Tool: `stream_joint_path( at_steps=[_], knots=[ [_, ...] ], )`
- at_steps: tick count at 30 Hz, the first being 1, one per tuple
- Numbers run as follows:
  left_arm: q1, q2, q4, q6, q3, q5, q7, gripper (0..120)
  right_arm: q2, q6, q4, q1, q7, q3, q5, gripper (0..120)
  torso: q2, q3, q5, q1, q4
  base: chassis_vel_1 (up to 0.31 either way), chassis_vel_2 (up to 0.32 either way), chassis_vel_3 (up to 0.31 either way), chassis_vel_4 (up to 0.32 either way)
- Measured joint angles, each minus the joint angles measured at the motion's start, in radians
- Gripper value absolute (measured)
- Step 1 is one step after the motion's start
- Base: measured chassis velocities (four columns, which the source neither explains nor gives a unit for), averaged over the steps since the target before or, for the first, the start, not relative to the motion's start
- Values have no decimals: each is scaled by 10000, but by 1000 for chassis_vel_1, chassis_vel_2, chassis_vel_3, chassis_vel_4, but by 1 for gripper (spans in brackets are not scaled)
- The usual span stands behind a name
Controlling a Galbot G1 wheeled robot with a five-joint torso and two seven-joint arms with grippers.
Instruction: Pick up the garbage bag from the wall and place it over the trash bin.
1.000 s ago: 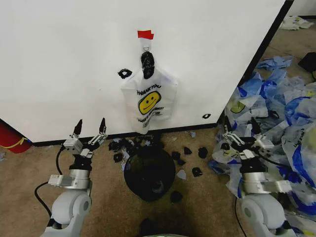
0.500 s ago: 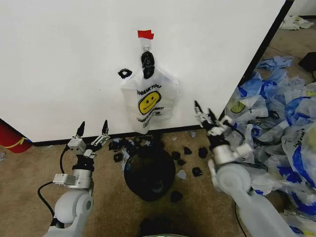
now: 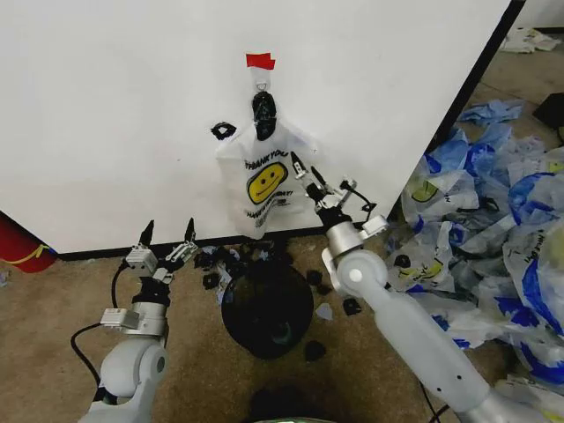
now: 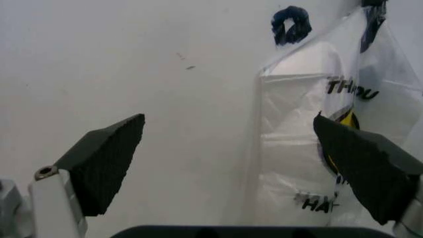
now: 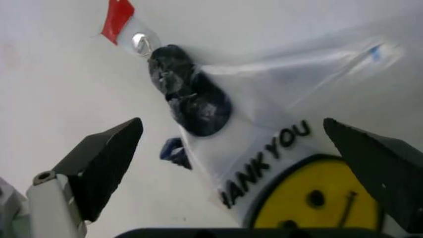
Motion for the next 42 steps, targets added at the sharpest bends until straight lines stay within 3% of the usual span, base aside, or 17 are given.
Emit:
stream_joint_path(
  at_steps=[8,23,42],
  knots=[
    [-72,-164,49,-25,-4,39,0,100,466,103,-996,982,-916,-667,904,100,0,0,1,0,2,0,0,0,0],
    [17,-421,22,-157,-246,57,-24,100,1630,72,-2648,2225,-1443,-951,1153,99,0,0,0,-1,2,0,0,0,0],
    [24,-474,123,-266,-204,63,-32,100,1768,21,-2736,2108,-1387,-757,1151,99,0,-2,1,-1,1,0,0,0,0]
  ],
)
